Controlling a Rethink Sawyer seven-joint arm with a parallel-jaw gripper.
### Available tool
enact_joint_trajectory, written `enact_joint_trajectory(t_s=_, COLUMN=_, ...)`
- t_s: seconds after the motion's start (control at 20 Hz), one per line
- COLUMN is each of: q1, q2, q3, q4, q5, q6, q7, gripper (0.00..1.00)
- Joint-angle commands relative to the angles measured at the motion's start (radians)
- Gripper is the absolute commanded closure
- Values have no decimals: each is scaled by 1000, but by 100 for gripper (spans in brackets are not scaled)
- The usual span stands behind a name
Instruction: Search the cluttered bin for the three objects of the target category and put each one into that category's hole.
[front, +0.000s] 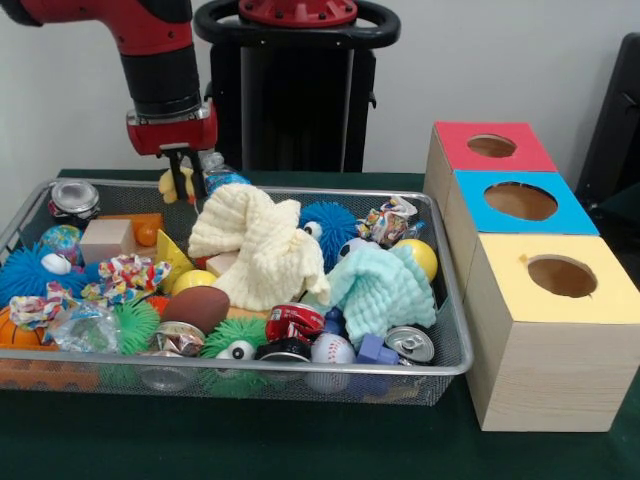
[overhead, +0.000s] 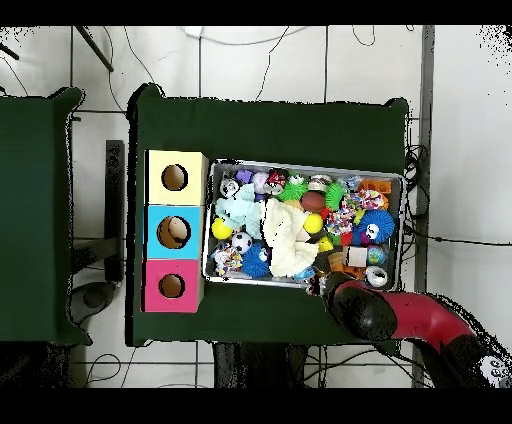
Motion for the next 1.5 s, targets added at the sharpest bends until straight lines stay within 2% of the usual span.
enact_joint_trajectory(t_s=0.05, q1=77, q2=25, q3=-15, q4=-139, q5=62, q6=97, q7=72, gripper=100)
enact_joint_trajectory(t_s=0.25, q1=144, q2=87, q3=-31, q4=-241, q5=72, q6=99, q7=90, gripper=100)
enact_joint_trajectory(t_s=0.4, q1=157, q2=157, q3=-19, q4=-337, q5=90, q6=133, q7=43, gripper=100)
enact_joint_trajectory(t_s=0.55, q1=165, q2=184, q3=-8, q4=-393, q5=104, q6=162, q7=8, gripper=100)
enact_joint_trajectory(t_s=1.05, q1=155, q2=201, q3=35, q4=-518, q5=130, q6=309, q7=-121, gripper=100)
enact_joint_trajectory(t_s=1.5, q1=201, q2=100, q3=39, q4=-552, q5=175, q6=471, q7=-95, gripper=100)
